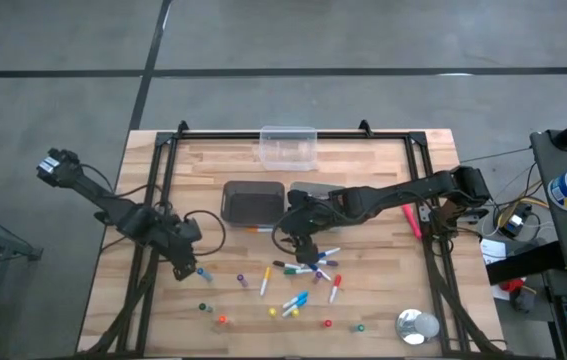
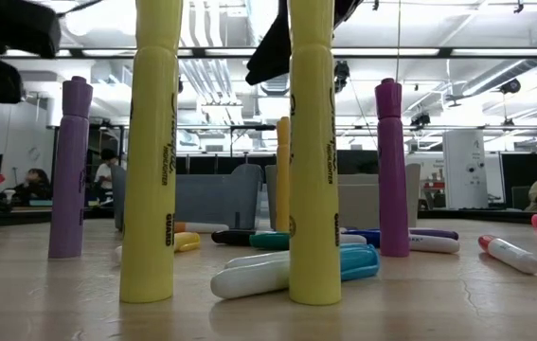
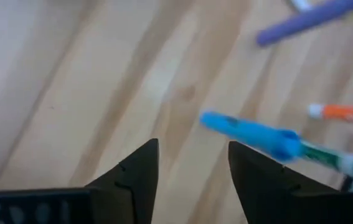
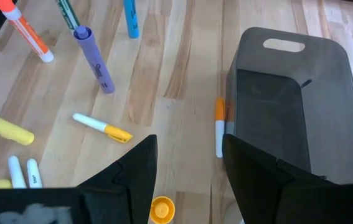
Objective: Pick & Place Markers
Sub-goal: Put the large blue highlighter pen into the black bin
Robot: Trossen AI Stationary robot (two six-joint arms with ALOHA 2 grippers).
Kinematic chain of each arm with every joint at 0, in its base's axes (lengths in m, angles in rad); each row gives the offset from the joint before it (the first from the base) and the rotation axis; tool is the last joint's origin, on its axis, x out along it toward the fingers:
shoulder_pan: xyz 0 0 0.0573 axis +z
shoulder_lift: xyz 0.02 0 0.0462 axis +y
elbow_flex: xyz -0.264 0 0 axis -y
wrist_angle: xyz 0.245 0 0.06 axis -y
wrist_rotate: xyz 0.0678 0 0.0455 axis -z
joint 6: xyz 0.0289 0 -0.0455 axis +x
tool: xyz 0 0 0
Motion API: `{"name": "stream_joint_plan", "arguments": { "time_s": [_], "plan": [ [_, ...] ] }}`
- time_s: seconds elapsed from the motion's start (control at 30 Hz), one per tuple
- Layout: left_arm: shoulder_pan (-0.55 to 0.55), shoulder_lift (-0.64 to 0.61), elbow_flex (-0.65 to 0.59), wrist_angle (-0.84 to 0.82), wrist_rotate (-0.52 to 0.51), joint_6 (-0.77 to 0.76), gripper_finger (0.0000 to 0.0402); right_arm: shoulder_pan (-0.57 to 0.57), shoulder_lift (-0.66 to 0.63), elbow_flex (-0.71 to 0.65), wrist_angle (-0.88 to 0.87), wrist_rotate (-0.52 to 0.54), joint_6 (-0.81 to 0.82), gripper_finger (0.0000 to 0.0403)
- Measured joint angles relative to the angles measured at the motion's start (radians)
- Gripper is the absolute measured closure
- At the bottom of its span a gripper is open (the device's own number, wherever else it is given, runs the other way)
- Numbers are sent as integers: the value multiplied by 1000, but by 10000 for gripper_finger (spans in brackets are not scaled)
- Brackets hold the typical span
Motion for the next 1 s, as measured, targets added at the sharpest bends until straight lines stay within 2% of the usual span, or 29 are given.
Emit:
{"name": "stream_joint_plan", "arguments": {
  "time_s": [0.17, 0.4, 0.7, 1.0],
  "plan": [
    [-44, 2, 4, -92, 70, -70, 216, 0, -1, 0, -6, 0, 4, 227],
    [-100, 51, -1, 124, 83, -72, 216, 0, -1, 1, -5, 0, 0, 227],
    [-104, 136, -2, 155, 44, -52, 216, -3, -1, 2, -4, 0, 0, 227],
    [-103, 139, 11, 158, -9, -37, 216, -3, -1, 2, 1, 0, 5, 227]
  ]
}}
